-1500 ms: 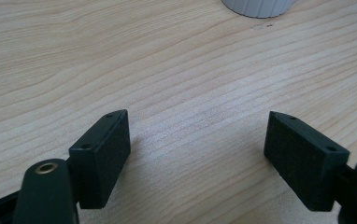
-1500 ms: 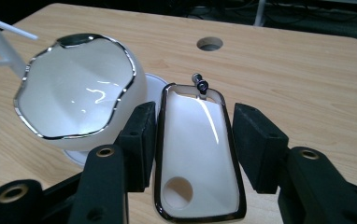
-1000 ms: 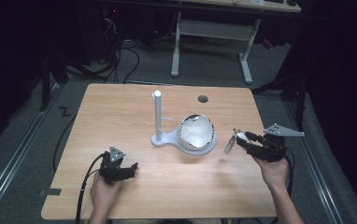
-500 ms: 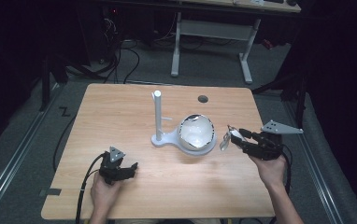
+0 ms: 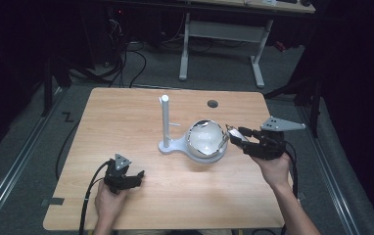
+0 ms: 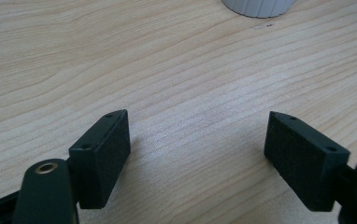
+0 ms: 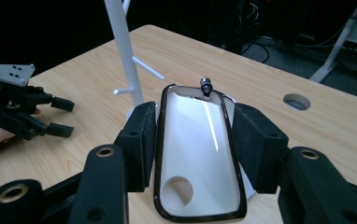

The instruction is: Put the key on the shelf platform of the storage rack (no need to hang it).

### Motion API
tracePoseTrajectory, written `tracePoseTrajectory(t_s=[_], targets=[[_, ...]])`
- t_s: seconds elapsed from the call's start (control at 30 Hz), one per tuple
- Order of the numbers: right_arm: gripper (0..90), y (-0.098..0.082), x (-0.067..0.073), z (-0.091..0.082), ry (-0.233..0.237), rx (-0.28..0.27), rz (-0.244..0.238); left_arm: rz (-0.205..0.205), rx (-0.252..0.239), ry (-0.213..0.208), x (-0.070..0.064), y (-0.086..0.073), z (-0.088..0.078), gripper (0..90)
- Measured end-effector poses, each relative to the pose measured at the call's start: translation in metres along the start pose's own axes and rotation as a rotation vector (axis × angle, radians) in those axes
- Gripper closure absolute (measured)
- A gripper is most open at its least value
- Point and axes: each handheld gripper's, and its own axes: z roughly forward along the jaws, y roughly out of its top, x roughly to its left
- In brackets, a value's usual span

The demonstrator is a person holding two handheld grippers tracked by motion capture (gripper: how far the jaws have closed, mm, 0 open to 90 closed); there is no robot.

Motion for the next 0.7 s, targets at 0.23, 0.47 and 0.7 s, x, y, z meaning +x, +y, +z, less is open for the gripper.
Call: tracePoseTrajectory(t_s=[0.23, 0.47, 0.7], targets=[[51.6, 0.008, 0.003, 0.016, 0.012, 0.023, -0.022, -0.003, -0.001, -0.002, 0.000, 0.000, 0.000, 23.0], [51.6, 0.008, 0.003, 0.034, 0.001, 0.053, -0.031, 0.000, 0.000, 0.000, 0.000, 0.000, 0.000, 23.0], [51.6, 0.006, 0.001, 0.046, -0.012, 0.083, -0.047, 0.001, 0.001, -0.001, 0.000, 0.000, 0.000, 23.0]])
